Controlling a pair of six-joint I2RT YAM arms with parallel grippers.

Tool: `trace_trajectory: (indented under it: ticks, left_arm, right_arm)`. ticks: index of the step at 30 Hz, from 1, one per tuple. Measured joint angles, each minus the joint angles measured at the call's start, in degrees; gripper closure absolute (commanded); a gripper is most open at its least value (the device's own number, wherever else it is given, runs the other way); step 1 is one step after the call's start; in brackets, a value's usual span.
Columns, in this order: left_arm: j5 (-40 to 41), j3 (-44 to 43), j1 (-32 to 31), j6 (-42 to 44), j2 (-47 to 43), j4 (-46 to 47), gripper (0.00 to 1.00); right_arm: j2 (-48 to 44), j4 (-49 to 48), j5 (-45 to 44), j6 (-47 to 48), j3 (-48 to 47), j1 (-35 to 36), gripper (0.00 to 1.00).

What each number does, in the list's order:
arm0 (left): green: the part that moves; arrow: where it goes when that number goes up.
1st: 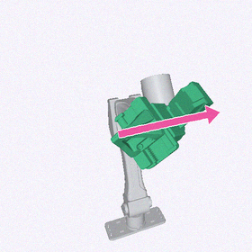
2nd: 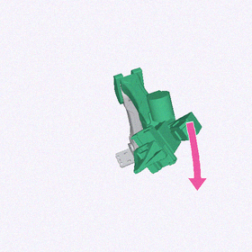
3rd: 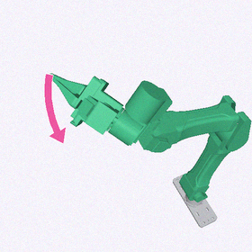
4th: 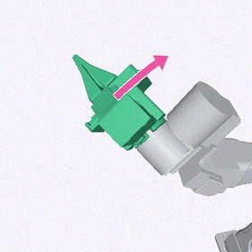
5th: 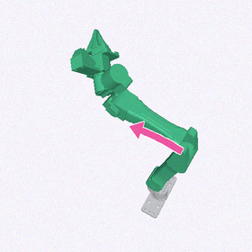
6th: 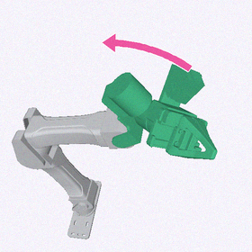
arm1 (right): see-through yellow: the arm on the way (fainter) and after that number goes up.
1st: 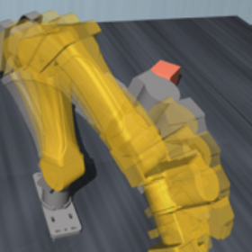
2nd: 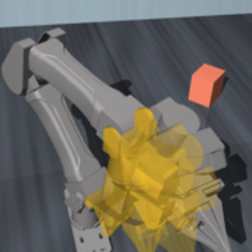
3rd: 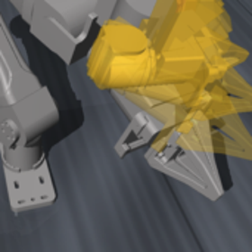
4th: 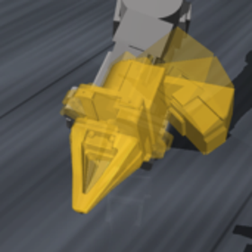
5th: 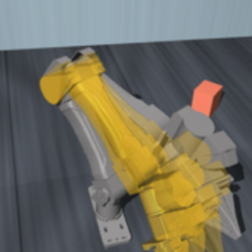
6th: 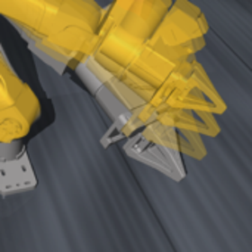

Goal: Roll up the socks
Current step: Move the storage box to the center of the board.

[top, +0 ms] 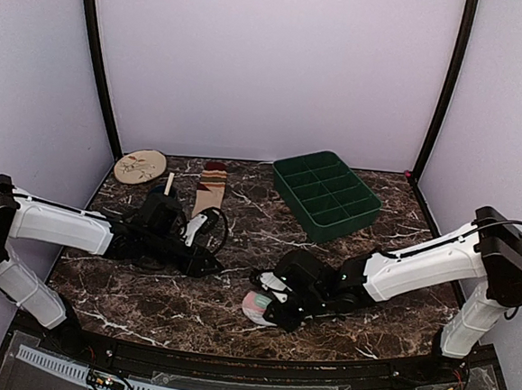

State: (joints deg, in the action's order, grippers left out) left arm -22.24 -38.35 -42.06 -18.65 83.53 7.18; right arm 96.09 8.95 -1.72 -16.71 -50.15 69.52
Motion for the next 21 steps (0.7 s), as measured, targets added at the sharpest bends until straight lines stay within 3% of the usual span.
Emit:
trace_trajectory:
  ticks: [21]
  left_arm:
    - [1.8,2.0,0.0,-0.5,-2.8,0.8,0.65]
  right_arm:
    - [-2.1,10.6,-1.7,0.3,-12.5,-7.6,1.00]
